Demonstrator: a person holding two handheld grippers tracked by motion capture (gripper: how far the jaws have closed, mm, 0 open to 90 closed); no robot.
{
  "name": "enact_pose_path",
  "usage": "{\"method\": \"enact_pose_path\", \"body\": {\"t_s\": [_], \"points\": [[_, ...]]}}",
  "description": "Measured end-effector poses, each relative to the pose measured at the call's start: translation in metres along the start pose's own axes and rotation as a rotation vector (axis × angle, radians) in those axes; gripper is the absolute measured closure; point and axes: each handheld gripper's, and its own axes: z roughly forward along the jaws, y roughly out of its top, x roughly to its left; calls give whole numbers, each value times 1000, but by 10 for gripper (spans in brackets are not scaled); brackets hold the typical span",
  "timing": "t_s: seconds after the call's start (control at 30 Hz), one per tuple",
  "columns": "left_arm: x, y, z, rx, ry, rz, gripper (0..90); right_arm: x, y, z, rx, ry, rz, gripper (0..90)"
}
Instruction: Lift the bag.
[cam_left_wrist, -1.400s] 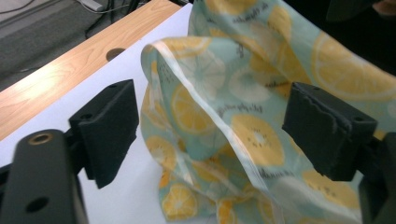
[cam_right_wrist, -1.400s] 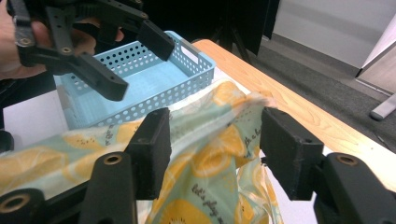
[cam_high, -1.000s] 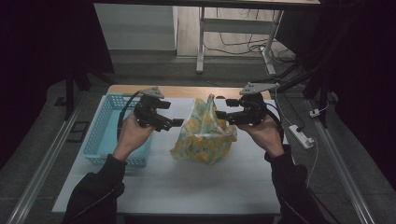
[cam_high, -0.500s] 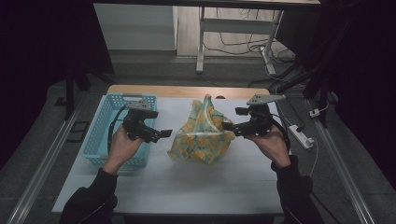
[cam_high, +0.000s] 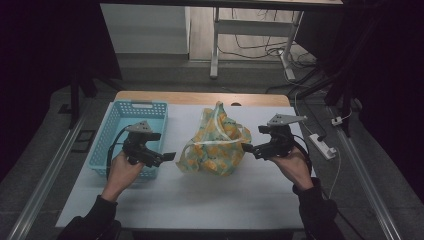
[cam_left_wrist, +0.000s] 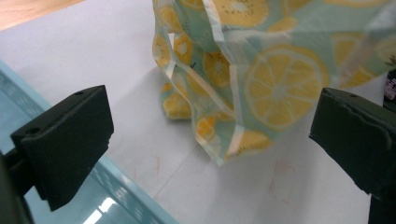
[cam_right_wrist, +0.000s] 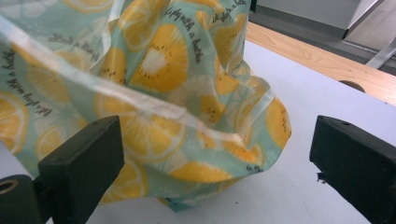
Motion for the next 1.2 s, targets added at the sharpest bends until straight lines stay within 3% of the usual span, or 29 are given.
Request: {"method": "enact_pose_path", "body": {"t_s": [0.27, 0.53, 0.97, 1.07, 1.2], "points": [[-12, -25, -11, -3, 24, -13, 0, 10, -15, -6, -1, -62, -36, 10], [-27, -51, -28, -28, 44, -33, 0, 17, -34, -13, 1, -59, -16, 9], [-37, -91, -57, -68, 89, -96, 0, 30, -78, -39, 3, -114, 40, 0], [-40, -100, -58, -59, 89, -109, 0, 33, -87, -45, -2, -127, 50, 0], [-45, -109, -61, -39, 119, -104, 0, 37, -100, -52, 2, -160, 45, 0]]}}
